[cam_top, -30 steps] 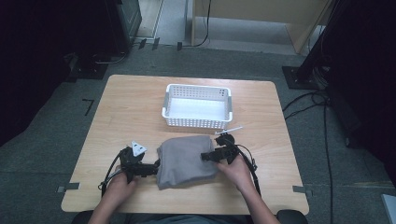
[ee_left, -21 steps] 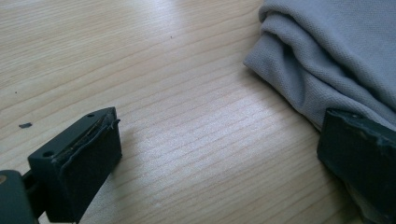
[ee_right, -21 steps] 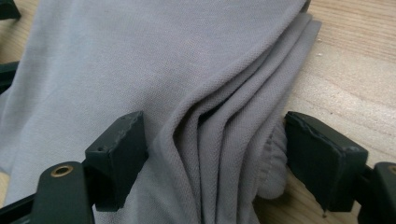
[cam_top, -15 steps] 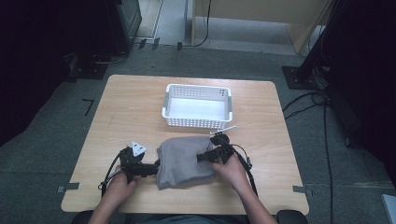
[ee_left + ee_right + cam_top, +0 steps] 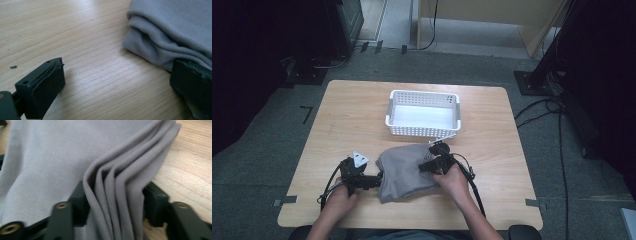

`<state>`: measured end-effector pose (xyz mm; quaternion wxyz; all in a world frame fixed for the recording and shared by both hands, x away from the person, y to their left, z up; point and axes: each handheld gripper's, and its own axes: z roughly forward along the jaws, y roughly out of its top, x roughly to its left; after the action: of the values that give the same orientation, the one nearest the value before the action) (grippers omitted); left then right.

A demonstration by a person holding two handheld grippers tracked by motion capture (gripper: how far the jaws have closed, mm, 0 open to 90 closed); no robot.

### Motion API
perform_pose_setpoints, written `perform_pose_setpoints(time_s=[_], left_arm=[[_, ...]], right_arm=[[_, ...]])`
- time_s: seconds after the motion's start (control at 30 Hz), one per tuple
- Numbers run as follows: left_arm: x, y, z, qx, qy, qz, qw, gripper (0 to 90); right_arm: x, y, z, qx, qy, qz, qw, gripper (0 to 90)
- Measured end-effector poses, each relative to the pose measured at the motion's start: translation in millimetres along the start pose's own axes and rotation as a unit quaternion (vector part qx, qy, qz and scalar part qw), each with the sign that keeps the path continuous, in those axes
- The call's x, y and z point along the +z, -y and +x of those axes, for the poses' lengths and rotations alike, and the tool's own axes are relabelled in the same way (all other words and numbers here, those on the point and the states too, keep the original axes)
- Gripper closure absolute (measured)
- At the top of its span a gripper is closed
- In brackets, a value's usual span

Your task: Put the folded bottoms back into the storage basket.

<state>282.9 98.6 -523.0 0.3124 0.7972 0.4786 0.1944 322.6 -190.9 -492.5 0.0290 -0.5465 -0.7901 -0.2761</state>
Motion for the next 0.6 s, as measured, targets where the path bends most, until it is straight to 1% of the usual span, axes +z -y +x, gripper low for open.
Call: perform_pose_setpoints(time_s=[0.03, 0.07, 0.1, 0.17, 0.23, 0.27, 0.3, 0.33, 0.4, 0.5, 0.6], left_arm=[[0.0, 0.0, 0.0, 0.0, 0.0, 0.0, 1.0, 0.0], [0.0, 0.0, 0.0, 0.0, 0.0, 0.0, 1.0, 0.0], [0.0, 0.0, 0.0, 0.0, 0.0, 0.0, 1.0, 0.0], [0.0, 0.0, 0.0, 0.0, 0.0, 0.0, 1.0, 0.0], [0.0, 0.0, 0.0, 0.0, 0.0, 0.0, 1.0, 0.0], [0.0, 0.0, 0.0, 0.0, 0.0, 0.0, 1.0, 0.0], [0.0, -0.1, 0.0, 0.0, 0.0, 0.0, 1.0, 0.0], [0.0, -0.1, 0.0, 0.0, 0.0, 0.0, 1.0, 0.0], [-0.1, -0.1, 0.0, 0.0, 0.0, 0.001, 1.0, 0.0], [-0.1, -0.1, 0.0, 0.0, 0.0, 0.001, 1.0, 0.0], [-0.1, -0.1, 0.1, 0.0, 0.0, 0.001, 1.0, 0.0]], right_arm=[[0.4, 0.5, -1.6, 0.001, -0.009, 0.0, 1.0, 58.9], [1.0, 0.5, -2.8, 0.0, -0.019, 0.005, 0.9998, 65.5], [1.0, 0.5, -2.8, 0.0, -0.019, 0.005, 0.9998, 65.5], [1.5, 0.0, -2.7, 0.001, -0.025, 0.008, 0.9996, 70.5], [0.5, -1.6, -4.7, 0.005, -0.037, 0.011, 0.9992, 73.9], [-2.6, -4.1, -7.0, 0.009, -0.05, 0.018, 0.9986, 75.6], [-2.6, -4.1, -7.0, 0.009, -0.05, 0.018, 0.9986, 75.6], [-7.8, -7.6, -8.2, 0.007, -0.053, 0.024, 0.9983, 76.2], [-11.2, -9.6, -8.5, 0.007, -0.055, 0.028, 0.9981, 76.4], [-24.7, -16.1, -6.7, -0.002, -0.049, 0.02, 0.9986, 76.6], [-33.0, -23.2, -6.8, -0.004, -0.048, 0.027, 0.9985, 76.8]])
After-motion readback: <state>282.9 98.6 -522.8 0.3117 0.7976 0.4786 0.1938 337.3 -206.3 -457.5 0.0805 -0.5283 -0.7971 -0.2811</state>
